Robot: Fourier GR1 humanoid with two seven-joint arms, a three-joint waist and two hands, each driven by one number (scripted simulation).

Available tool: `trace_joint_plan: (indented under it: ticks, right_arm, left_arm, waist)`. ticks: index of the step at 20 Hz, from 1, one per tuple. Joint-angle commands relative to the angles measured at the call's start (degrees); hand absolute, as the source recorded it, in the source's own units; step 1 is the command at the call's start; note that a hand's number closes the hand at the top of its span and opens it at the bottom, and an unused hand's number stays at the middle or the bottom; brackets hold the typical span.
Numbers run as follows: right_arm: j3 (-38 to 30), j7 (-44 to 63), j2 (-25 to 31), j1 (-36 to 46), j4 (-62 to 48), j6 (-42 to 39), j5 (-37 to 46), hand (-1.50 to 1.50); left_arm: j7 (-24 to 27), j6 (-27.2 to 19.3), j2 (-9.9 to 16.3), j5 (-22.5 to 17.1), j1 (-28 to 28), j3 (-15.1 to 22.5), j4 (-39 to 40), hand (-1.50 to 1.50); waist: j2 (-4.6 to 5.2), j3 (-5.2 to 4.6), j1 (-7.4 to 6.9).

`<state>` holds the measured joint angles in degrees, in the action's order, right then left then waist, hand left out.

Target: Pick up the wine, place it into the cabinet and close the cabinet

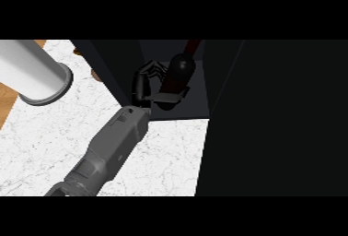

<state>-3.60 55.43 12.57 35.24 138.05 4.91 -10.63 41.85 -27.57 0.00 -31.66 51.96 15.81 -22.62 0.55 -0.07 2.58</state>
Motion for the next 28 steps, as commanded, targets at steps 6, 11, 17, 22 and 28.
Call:
trace_joint_plan:
  ticks: [6,11,17,22,28]
  right_arm:
    - [-4.1,-0.2,0.8,-0.2,0.1,-1.3,-5.7,-1.50]
    - [0.0,0.9,-0.5,-3.6,5.3,-1.7,-4.2,-1.50]
    - [-0.9,-1.1,-0.8,-3.2,2.7,-2.6,-5.1,-1.50]
    - [0.2,-0.6,-1.3,-0.8,1.8,-1.5,-3.8,-1.50]
    - [3.0,-2.9,-3.5,-0.8,0.7,-0.6,-0.5,-1.50]
  left_arm:
    - [1.3,2.0,0.0,-1.4,7.2,-4.0,9.8,1.50]
    - [1.4,-4.1,0.1,-0.1,11.5,-5.1,14.0,1.50]
    - [1.0,-4.4,2.0,1.9,12.1,-4.2,18.1,1.50]
    - [-1.5,-6.4,1.2,2.4,14.2,-4.2,20.2,1.50]
    - [-0.8,-5.3,2.7,2.6,11.1,-4.5,21.6,1.50]
  waist:
    - [0.25,0.03,0.30]
    - [0.45,0.03,1.58]
    - [0.86,0.03,1.78]
    - [1.16,-0.02,2.58]
    - [1.61,-0.09,2.40]
